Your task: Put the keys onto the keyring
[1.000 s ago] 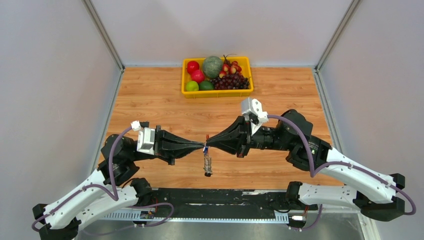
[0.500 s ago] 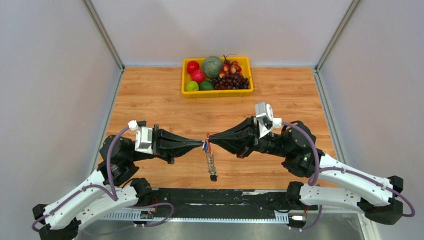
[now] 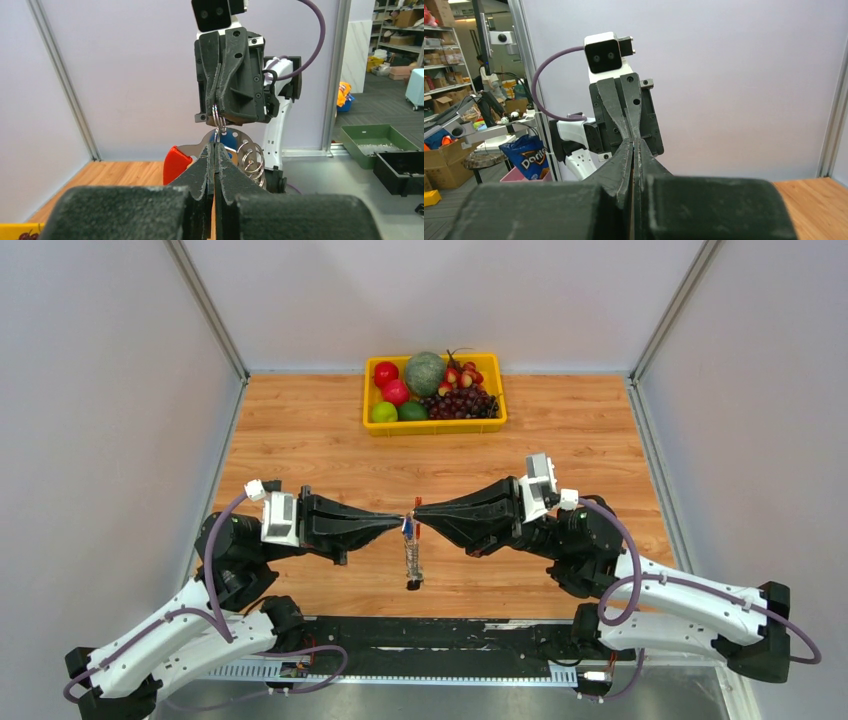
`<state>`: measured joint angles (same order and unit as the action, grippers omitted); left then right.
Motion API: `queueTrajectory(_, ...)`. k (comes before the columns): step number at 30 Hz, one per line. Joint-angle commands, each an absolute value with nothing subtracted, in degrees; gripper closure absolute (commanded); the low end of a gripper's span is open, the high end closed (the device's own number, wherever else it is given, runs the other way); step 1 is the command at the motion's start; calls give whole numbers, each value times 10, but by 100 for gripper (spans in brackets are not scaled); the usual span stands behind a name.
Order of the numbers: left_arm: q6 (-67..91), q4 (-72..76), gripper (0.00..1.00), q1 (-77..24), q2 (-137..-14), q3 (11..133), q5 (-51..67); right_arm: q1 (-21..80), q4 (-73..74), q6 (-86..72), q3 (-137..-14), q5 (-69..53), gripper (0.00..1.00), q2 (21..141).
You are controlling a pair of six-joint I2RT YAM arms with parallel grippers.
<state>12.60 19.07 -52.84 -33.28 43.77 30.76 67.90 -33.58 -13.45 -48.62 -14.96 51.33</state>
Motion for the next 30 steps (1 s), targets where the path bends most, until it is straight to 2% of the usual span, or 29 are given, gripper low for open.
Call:
queueTrajectory(1, 134, 207, 100, -529, -338, 450, 312, 688, -480, -129, -489, -135, 100, 521)
queueTrajectory(14, 134, 234, 100, -529, -337, 452, 312, 697, -716, -116, -443, -122, 100, 597)
queueTrajectory(30, 134, 280, 100, -529, -338, 435, 318, 700, -785, -97, -487, -99, 100, 666)
